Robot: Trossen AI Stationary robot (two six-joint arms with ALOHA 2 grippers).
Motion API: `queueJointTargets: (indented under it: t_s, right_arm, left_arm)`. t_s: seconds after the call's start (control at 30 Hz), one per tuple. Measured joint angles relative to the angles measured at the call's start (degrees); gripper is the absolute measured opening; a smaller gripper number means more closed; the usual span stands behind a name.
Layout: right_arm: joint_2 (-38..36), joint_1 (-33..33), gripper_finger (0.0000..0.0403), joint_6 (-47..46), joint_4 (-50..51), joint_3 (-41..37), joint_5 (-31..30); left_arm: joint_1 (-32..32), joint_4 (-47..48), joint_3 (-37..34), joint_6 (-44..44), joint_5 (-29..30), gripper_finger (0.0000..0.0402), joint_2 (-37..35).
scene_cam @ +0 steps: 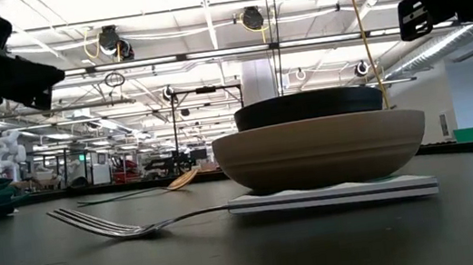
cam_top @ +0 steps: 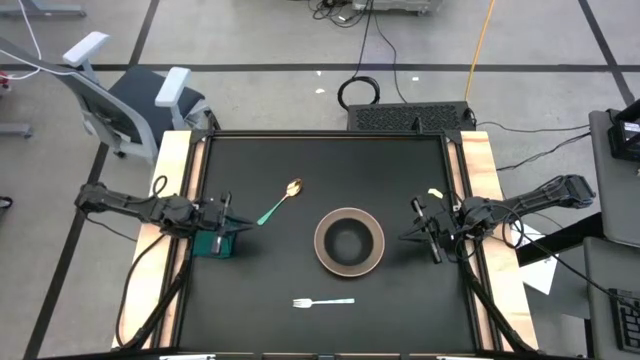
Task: Set table place
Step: Put the fork to the right of the plate
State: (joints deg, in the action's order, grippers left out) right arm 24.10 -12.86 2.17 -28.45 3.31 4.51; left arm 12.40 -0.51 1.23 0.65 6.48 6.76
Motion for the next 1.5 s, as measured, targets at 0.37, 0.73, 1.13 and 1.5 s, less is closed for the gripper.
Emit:
queueJointTargets:
  t_s: [0.37, 0.73, 1.13, 1.5]
  right_arm:
    - [0.1, 0.0, 0.0000, 0.3, 0.7, 0.0, 0.0]
    - [4.2, 0.0, 0.0000, -1.9, -10.2, 0.0, 0.2]
    - [20.5, -0.6, 0.0000, -3.1, -15.0, 8.9, 0.3]
    - [35.3, -4.2, 0.0000, -1.5, -15.1, 19.3, 2.3]
  left_arm:
    - [-0.1, 0.2, 0.0, 0.1, 0.0, 0.0058, 0.0]
    - [-0.1, 0.3, 0.0, 0.1, 0.0, 0.0058, 0.0]
    - [-0.1, 0.3, 0.0, -0.2, 0.0, 0.0058, 0.0]
    - [-0.1, 0.3, 0.0, 0.0, 0.0, 0.0058, 0.0]
